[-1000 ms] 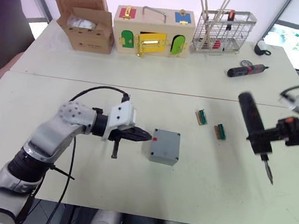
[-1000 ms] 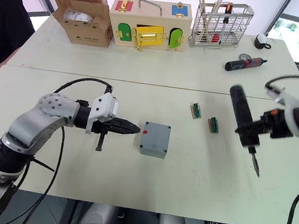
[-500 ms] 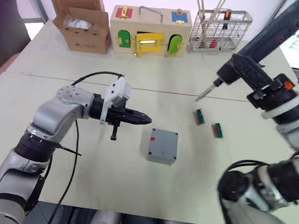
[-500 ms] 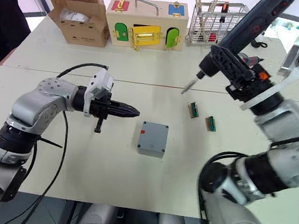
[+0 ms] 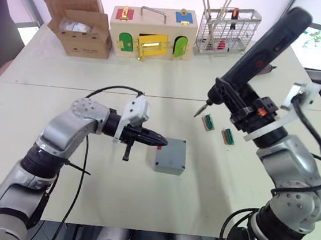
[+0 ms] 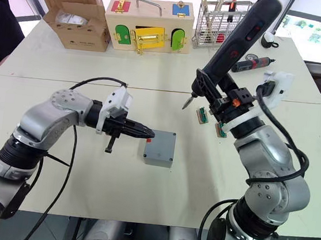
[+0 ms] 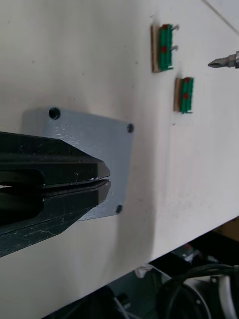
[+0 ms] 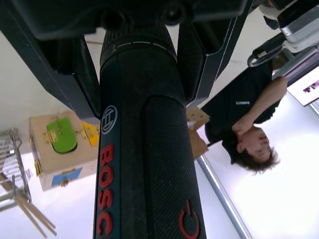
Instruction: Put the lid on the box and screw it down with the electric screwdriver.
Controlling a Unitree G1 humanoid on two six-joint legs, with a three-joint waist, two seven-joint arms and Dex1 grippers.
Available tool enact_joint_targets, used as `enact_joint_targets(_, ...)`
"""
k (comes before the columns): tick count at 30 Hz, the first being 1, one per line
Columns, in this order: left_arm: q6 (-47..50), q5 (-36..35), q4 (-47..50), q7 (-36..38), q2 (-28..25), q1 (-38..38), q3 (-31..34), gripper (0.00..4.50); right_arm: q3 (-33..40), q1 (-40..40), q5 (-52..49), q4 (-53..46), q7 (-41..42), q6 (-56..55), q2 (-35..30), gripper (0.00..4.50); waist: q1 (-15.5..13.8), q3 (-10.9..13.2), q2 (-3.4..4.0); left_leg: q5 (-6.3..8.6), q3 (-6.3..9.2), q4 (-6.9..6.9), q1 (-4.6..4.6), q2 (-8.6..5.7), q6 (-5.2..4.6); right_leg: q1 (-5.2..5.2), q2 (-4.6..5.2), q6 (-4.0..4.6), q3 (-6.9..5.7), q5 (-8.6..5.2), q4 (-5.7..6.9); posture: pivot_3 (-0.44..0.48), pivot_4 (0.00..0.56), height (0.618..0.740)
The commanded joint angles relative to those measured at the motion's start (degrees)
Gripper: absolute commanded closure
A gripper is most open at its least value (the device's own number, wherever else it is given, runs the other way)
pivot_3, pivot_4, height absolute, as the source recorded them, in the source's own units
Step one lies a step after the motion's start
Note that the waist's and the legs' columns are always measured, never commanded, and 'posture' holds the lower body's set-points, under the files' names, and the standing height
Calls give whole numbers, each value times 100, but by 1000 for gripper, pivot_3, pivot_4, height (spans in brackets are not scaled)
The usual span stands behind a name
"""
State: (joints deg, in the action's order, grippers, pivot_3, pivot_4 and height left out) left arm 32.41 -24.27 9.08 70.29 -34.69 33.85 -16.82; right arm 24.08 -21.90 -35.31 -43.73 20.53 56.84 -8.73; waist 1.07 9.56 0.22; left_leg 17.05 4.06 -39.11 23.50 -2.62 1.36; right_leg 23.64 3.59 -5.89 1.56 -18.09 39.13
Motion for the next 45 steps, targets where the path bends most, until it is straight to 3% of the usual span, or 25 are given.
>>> enact_joint_targets(1, -358, 234, -35, -19, 55, -57, -91, 4500, -200, 238, -187, -511, 14, -459, -208, 2635, -14, 0, 0, 0, 0, -1, 0, 0, 0, 0, 0, 0, 0, 0, 0, 0, 150, 740)
enact_joint_targets(15, -905, 796, -235, -37, 268, -154, -387, 4500, -1063, 1311, -477, -601, 180, -1091, -971, 2635, -19, 0, -1, 2, 0, -3, -4, 0, -4, -9, -1, -1, 0, -1, -5, 0, 150, 740)
enact_joint_targets(45, -944, 873, -308, -91, 385, -166, -358, 4500, -1629, 1445, -52, -27, 46, -2063, -1298, 2635, -28, -1, -2, 6, 1, -5, -12, 0, -11, -20, -1, -1, -1, -1, -10, 0, 150, 740)
